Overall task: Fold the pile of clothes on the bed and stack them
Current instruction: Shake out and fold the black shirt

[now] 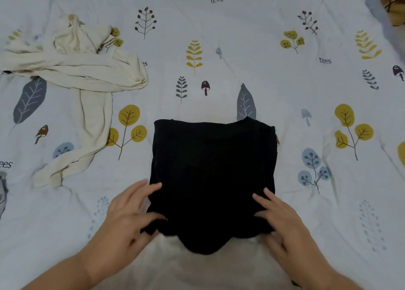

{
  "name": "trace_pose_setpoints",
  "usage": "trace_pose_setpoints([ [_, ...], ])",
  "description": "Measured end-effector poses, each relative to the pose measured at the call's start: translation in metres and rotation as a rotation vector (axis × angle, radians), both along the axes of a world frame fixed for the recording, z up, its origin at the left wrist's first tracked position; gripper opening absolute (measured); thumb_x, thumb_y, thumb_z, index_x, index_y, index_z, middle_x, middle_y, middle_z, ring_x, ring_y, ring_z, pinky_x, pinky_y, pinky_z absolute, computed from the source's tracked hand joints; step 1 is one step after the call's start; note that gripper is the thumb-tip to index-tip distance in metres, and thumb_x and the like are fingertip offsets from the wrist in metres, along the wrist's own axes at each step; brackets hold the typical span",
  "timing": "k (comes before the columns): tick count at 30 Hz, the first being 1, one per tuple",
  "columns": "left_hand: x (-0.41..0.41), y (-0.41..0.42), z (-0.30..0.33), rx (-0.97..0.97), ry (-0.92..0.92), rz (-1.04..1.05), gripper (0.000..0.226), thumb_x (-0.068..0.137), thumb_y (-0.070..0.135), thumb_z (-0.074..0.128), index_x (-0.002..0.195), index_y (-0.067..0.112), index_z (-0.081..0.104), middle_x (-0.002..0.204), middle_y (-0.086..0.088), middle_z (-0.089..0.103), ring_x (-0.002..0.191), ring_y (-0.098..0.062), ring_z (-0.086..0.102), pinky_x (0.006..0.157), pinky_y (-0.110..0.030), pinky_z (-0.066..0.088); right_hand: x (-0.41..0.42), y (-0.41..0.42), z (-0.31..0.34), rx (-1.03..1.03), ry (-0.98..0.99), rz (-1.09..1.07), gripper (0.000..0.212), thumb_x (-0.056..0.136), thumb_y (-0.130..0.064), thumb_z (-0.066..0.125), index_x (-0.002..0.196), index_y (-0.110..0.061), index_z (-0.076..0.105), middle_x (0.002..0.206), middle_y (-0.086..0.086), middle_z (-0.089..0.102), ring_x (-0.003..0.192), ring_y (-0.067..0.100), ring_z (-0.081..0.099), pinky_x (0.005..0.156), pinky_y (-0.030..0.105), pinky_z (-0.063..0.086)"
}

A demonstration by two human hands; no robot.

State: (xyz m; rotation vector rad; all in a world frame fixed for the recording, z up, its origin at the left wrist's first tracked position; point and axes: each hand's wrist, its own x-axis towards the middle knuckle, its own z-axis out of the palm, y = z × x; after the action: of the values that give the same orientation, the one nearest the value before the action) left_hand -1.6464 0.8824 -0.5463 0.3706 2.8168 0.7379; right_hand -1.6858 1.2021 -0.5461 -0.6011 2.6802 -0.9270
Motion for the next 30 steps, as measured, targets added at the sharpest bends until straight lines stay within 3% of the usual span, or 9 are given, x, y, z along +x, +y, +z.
trace_pose_setpoints([
  [2, -0.019, 0.003, 0.018, 0.332, -0.156, 0.271, 0.022, 0.085, 0.049, 0.05, 0.096, 0.047, 0.068, 0.134, 0.025, 0.046, 0.129, 0.007, 0.034, 0.101, -0.018, 0.029, -0.011, -0.007, 0.014, -0.248, -0.219, -0.25, 0.038, 0.088, -0.004, 0.056, 0.106, -0.036, 0.064, 0.121, -0.027, 0.058, 0.114, -0.017, 0.045, 0.086, 0.001, 0.037],
  [4, -0.044, 0.005, 0.028, 0.659, -0.269, 0.497, 0.021, 0.082, 0.044, 0.056, 0.097, 0.051, 0.068, 0.116, 0.029, 0.06, 0.108, 0.017, 0.051, 0.085, -0.006, 0.04, -0.031, -0.011, 0.023, -0.418, -0.325, -0.419, 0.036, 0.09, -0.007, 0.055, 0.091, -0.039, 0.07, 0.091, -0.023, 0.07, 0.084, -0.014, 0.059, 0.069, 0.0, 0.042],
  [7, -0.092, 0.006, 0.029, 0.849, -0.317, 0.62, 0.024, 0.088, 0.028, 0.053, 0.082, 0.033, 0.075, 0.084, 0.008, 0.074, 0.082, -0.001, 0.068, 0.068, -0.01, 0.049, -0.072, -0.02, 0.026, -0.489, -0.326, -0.544, 0.02, 0.092, -0.015, 0.052, 0.083, -0.025, 0.067, 0.072, -0.009, 0.068, 0.066, -0.002, 0.06, 0.058, 0.008, 0.046],
  [11, -0.143, 0.017, 0.009, 0.869, -0.405, 0.917, 0.026, 0.092, 0.038, 0.052, 0.091, 0.017, 0.067, 0.093, -0.005, 0.073, 0.091, -0.022, 0.068, 0.075, -0.032, 0.054, -0.114, -0.037, 0.004, -0.493, -0.333, -0.749, 0.013, 0.092, -0.027, 0.053, 0.094, -0.017, 0.061, 0.085, -0.007, 0.061, 0.08, 0.007, 0.058, 0.064, 0.021, 0.044],
  [15, -0.154, 0.023, -0.012, 0.718, -0.447, 0.901, 0.034, 0.082, 0.042, 0.064, 0.103, 0.019, 0.05, 0.096, 0.003, 0.062, 0.085, -0.012, 0.062, 0.065, -0.025, 0.048, -0.128, -0.045, -0.014, -0.341, -0.426, -0.735, 0.046, 0.085, -0.032, 0.063, 0.126, -0.018, 0.045, 0.104, -0.009, 0.051, 0.089, 0.008, 0.05, 0.063, 0.011, 0.035],
  [20, -0.154, 0.021, -0.017, 0.432, -0.044, 0.805, 0.038, 0.086, 0.01, 0.061, 0.12, 0.02, 0.046, 0.089, 0.011, 0.058, 0.076, 0.0, 0.054, 0.061, -0.012, 0.038, -0.13, -0.041, -0.017, -0.234, 0.031, -0.766, 0.026, 0.089, -0.014, 0.058, 0.113, -0.017, 0.05, 0.081, -0.02, 0.049, 0.07, -0.008, 0.053, 0.056, 0.001, 0.037],
  [23, -0.155, 0.025, -0.022, 0.264, -0.028, 0.892, 0.045, 0.089, 0.019, 0.06, 0.129, 0.01, 0.04, 0.114, -0.007, 0.058, 0.098, -0.021, 0.058, 0.076, -0.026, 0.043, -0.129, -0.046, -0.021, -0.089, -0.048, -0.784, 0.034, 0.091, -0.023, 0.057, 0.121, -0.014, 0.045, 0.101, 0.001, 0.057, 0.088, 0.016, 0.056, 0.074, 0.024, 0.042],
  [26, -0.147, 0.03, -0.028, 0.04, -0.005, 0.982, 0.062, 0.091, 0.031, 0.055, 0.139, 0.002, 0.029, 0.136, -0.023, 0.038, 0.12, -0.038, 0.045, 0.095, -0.044, 0.039, -0.132, -0.049, -0.024, 0.034, -0.142, -0.88, 0.057, 0.089, -0.031, 0.056, 0.137, -0.009, 0.033, 0.132, 0.015, 0.043, 0.117, 0.031, 0.046, 0.091, 0.04, 0.039],
  [30, -0.131, 0.053, -0.035, -0.176, 0.311, 0.52, 0.059, 0.089, 0.039, 0.043, 0.14, 0.01, 0.038, 0.145, -0.025, 0.032, 0.131, -0.043, 0.034, 0.103, -0.058, 0.029, -0.119, -0.074, -0.022, 0.232, 0.307, -0.554, 0.059, 0.088, -0.03, 0.048, 0.142, -0.01, 0.034, 0.144, 0.021, 0.034, 0.133, 0.034, 0.031, 0.104, 0.046, 0.027],
])
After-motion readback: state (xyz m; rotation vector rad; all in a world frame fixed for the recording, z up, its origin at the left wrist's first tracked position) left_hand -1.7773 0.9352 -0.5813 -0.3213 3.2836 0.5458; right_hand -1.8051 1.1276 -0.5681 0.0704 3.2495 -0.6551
